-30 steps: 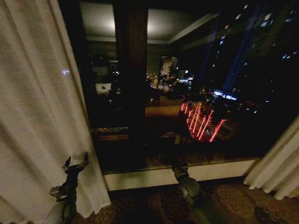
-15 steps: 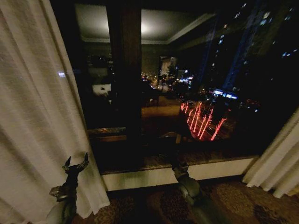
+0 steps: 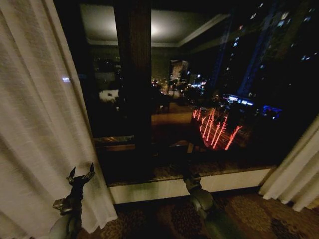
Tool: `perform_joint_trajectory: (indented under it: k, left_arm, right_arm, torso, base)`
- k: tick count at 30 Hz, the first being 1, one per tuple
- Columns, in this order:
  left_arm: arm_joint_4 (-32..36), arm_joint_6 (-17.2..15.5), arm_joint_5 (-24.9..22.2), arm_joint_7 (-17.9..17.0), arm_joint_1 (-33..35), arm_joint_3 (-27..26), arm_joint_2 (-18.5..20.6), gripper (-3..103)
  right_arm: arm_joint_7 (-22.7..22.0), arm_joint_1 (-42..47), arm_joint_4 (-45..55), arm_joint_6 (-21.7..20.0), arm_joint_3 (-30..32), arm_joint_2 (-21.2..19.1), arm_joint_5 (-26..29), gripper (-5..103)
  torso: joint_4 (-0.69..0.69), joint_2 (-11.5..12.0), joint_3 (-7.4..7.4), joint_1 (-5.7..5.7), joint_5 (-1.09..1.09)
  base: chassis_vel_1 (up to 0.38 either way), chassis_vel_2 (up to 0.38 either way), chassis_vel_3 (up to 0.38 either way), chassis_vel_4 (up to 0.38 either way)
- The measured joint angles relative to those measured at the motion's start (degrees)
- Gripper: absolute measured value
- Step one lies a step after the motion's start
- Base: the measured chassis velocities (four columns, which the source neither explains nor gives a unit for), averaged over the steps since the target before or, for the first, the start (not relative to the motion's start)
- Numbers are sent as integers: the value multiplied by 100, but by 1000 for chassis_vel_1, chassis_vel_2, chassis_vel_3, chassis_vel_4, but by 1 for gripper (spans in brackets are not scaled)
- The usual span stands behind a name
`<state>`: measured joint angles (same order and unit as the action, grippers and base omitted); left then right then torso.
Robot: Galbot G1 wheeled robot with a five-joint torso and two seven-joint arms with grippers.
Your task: Open the curtains by pulling them apart, changing their state from closed to fully open.
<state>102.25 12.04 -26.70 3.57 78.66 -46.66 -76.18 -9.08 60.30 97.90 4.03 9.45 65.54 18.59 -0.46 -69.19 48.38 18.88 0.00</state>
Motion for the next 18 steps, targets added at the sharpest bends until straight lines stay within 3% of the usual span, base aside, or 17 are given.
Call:
perform_joint_trajectory:
  k: [18]
  left_arm:
    - [0,0,0,0,0,0,0,100]
  right_arm:
    - [0,0,0,0,0,0,0,100]
  torso:
    - [0,0,0,0,0]
  base:
    - [0,0,0,0]
